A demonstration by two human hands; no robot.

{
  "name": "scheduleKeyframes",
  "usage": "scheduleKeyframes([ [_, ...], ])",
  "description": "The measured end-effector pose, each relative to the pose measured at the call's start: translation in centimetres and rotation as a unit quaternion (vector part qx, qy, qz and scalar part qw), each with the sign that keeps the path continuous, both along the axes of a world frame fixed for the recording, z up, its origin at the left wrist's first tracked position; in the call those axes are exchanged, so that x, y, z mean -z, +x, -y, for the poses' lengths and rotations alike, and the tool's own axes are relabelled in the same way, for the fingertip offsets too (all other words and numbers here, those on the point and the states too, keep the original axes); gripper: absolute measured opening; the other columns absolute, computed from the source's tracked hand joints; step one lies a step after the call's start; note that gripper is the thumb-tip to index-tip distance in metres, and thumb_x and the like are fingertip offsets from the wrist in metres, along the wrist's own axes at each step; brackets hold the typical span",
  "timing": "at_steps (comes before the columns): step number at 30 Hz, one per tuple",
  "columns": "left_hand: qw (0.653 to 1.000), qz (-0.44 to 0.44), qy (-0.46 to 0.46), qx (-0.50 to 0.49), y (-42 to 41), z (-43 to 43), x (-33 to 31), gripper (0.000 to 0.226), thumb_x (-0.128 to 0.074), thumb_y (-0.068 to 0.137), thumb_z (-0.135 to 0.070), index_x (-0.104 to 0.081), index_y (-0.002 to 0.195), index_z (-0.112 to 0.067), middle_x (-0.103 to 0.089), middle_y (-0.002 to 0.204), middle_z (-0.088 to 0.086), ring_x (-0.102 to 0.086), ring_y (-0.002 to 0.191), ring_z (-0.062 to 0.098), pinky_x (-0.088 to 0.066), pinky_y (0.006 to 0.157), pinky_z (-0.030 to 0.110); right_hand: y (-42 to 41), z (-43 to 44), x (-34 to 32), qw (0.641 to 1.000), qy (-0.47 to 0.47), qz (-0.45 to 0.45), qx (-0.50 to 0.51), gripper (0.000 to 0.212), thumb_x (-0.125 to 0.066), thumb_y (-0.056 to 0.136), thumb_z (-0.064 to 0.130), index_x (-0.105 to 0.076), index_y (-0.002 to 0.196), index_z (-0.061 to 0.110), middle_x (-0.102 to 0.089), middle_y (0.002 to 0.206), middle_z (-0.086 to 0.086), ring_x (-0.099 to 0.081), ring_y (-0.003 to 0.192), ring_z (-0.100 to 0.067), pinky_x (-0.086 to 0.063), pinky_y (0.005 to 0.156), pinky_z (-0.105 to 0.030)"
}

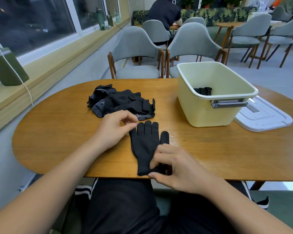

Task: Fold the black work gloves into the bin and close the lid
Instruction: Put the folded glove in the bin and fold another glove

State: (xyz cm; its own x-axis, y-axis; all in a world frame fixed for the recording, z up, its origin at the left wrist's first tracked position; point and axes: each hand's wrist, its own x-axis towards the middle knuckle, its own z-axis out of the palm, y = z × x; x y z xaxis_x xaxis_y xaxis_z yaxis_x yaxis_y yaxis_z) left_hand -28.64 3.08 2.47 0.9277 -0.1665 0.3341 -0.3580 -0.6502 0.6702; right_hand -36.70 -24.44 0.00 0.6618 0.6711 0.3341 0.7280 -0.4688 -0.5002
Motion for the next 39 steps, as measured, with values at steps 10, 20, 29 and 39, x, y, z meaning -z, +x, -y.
scheduleKeyframes([
  [10,0.985,-0.022,0.046,0.165,-7.9,1.4,0.1,0.012,-0.089,0.088,-0.035,-0.082,0.097,-0.034,-0.068,0.103,-0.014,-0.069,0.101,0.017,-0.056,0.086,0.032,0.3,-0.2,0.2,1.000,0.026,0.001,0.007,0.015,-0.080,0.096,0.040,-0.073,0.099,0.027,-0.063,0.097,0.015,-0.059,0.092,-0.007,-0.052,0.076,-0.034],
  [20,0.979,-0.062,0.068,0.180,-9.1,1.4,0.5,0.018,-0.091,0.084,-0.040,-0.080,0.098,-0.037,-0.067,0.108,-0.013,-0.068,0.105,0.015,-0.054,0.090,0.031,0.3,-0.2,0.4,0.999,0.044,0.003,0.025,0.017,-0.083,0.093,0.038,-0.071,0.096,0.027,-0.061,0.092,0.016,-0.058,0.085,-0.005,-0.050,0.072,-0.027],
  [29,0.985,-0.055,0.033,0.157,-9.2,1.4,1.4,0.016,-0.091,0.084,-0.027,-0.083,0.097,-0.032,-0.070,0.103,-0.012,-0.070,0.097,0.016,-0.056,0.083,0.029,0.6,-0.2,0.5,0.996,0.071,-0.025,0.042,0.016,-0.085,0.094,0.037,-0.072,0.095,0.027,-0.063,0.086,0.014,-0.061,0.083,-0.010,-0.050,0.072,-0.027],
  [39,0.992,-0.077,-0.073,0.071,-8.7,1.8,2.4,0.018,-0.087,0.090,-0.024,-0.079,0.100,-0.037,-0.077,0.089,-0.010,-0.071,0.083,0.012,-0.051,0.074,0.016,0.6,0.3,0.0,0.988,0.088,-0.102,0.077,0.015,-0.082,0.096,0.032,-0.074,0.108,0.033,-0.068,0.094,0.014,-0.065,0.083,-0.015,-0.046,0.070,-0.019],
])
